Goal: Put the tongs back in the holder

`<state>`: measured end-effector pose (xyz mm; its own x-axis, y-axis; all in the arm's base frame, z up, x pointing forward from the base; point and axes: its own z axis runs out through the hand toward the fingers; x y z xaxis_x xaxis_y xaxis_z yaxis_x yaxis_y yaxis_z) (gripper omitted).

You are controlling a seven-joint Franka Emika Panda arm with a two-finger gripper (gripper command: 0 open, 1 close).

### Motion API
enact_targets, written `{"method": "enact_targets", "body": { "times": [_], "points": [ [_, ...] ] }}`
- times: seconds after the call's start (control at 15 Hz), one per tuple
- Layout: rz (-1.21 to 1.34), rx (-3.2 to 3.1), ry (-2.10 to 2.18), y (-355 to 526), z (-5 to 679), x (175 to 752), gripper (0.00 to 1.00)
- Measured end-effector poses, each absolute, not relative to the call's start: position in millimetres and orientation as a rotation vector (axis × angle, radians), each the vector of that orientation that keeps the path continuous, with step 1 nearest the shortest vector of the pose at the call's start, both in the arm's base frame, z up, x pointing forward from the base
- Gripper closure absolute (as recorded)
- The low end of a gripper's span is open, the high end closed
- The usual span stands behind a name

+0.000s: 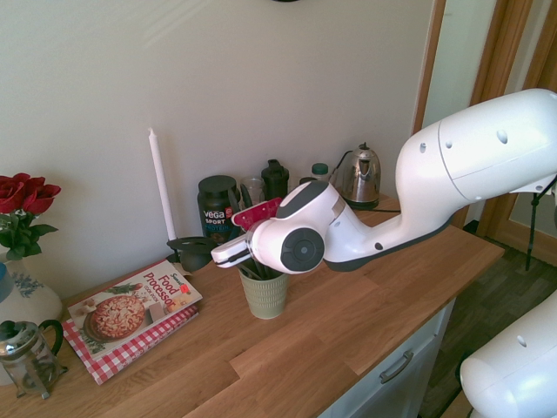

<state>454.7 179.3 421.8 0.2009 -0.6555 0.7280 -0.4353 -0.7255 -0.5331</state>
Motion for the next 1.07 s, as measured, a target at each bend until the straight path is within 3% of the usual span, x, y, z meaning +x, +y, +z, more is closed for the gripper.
{"method": "enact_targets", "body": {
  "times": [0.47, 0.8, 1.07],
  "points": [
    [-1.514, -2.240, 1.082, 178.9, 426.1, 451.7, 0.00],
    [-1.459, -2.120, 1.122, 177.5, 481.4, 440.8, 0.00],
    [-1.230, -2.204, 1.187, 160.1, 480.9, 423.4, 0.00]
  ]
}}
